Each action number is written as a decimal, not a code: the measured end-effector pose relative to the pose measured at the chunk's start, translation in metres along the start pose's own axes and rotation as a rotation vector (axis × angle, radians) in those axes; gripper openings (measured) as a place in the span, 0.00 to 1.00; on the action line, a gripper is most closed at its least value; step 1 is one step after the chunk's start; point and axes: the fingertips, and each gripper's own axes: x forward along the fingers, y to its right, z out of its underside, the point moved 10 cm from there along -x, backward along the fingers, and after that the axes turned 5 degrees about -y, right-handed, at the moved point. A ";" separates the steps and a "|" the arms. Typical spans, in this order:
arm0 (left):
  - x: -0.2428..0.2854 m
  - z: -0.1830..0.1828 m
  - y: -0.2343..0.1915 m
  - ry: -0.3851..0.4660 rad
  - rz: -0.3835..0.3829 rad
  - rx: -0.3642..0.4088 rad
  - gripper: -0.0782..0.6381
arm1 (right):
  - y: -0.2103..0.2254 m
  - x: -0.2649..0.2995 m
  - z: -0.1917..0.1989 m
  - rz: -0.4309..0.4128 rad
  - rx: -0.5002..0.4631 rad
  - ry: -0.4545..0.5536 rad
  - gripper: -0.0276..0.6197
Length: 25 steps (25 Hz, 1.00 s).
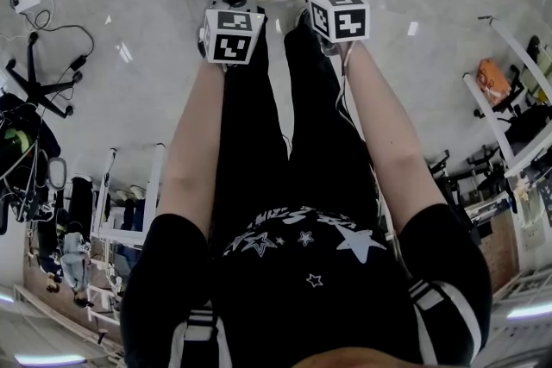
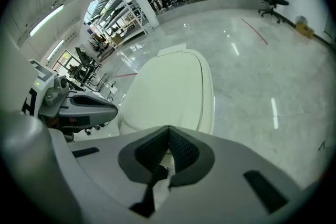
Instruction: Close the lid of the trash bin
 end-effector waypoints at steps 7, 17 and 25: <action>0.014 0.002 0.006 -0.061 0.009 0.023 0.12 | 0.006 0.000 0.002 -0.009 0.015 -0.001 0.05; 0.018 0.001 0.006 -0.083 0.005 0.012 0.12 | 0.006 0.002 0.002 0.012 0.011 -0.018 0.05; 0.019 0.002 0.004 -0.097 0.005 0.010 0.12 | 0.004 0.003 0.001 0.009 0.014 -0.020 0.05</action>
